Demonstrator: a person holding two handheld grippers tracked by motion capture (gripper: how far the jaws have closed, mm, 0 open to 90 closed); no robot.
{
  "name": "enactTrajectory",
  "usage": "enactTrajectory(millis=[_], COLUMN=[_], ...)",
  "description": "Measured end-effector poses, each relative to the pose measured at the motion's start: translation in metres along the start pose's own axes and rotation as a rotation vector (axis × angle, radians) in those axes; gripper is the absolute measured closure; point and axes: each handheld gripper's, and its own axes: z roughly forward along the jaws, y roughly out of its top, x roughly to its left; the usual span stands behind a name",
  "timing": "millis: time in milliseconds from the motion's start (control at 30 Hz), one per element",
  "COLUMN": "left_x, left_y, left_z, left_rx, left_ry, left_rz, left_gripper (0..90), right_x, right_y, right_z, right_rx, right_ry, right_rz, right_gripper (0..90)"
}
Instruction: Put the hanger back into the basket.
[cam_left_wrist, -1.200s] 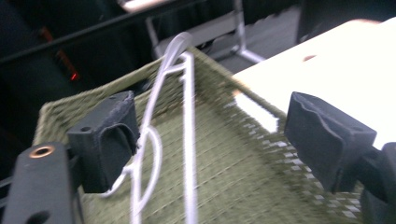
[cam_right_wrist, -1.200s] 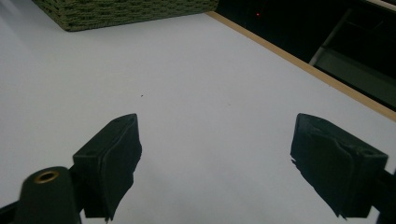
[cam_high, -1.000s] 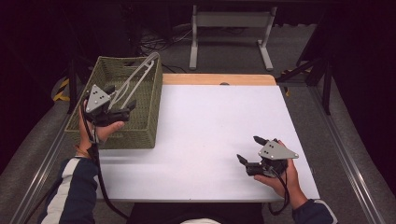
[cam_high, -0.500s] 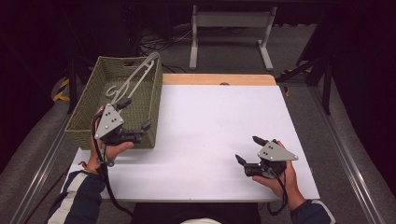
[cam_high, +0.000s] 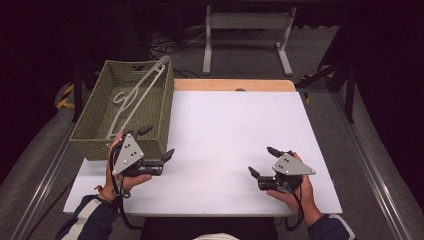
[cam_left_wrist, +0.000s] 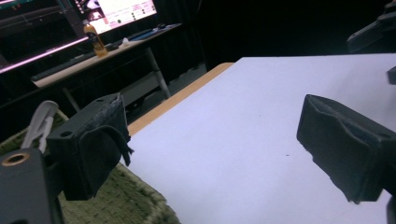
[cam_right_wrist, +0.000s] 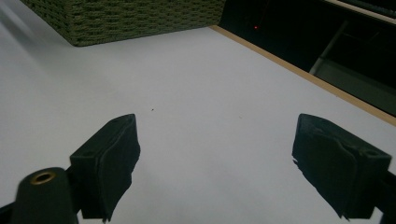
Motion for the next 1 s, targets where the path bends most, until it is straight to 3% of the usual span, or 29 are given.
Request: enactTrajectory(millis=[400, 467, 533, 600, 633, 800, 900, 1000], left_x=[-0.016, -0.018, -0.018, -0.017, -0.017, -0.017, -0.018, -0.018], left_y=[-0.03, -0.036, -0.043, -0.047, -0.051, -0.059, -0.063, -0.063], left_z=[-0.001, -0.003, -0.004, -0.007, -0.01, -0.016, -0.016, -0.014], left_rx=[0.089, 0.11, 0.123, 0.143, 0.152, 0.164, 0.189, 0.191], left_ry=[-0.013, 0.0, 0.0, 0.008, -0.007, -0.011, -0.002, -0.006], left_rz=[-0.004, 0.015, -0.008, -0.003, -0.03, -0.071, -0.048, -0.059], left_gripper=[9.4, 9.4, 9.2, 7.3, 7.4, 7.1, 7.0, 6.8], right_x=[0.004, 0.005, 0.004, 0.004, 0.004, 0.004, 0.005, 0.005], right_y=[-0.002, -0.003, -0.003, -0.004, -0.005, -0.005, -0.005, -0.005], right_z=[0.002, 0.002, 0.002, 0.002, 0.002, 0.001, 0.0, 0.0], right_rx=[-0.005, -0.009, -0.011, -0.014, -0.017, -0.028, -0.034, -0.034], right_ry=[-0.011, -0.014, -0.017, -0.017, -0.017, -0.02, -0.019, -0.018], right_rz=[-0.017, -0.018, -0.017, -0.008, -0.009, -0.009, -0.012, -0.017], right_gripper=[13.4, 13.1, 12.5, 12.3, 12.2, 11.9, 11.9, 11.8])
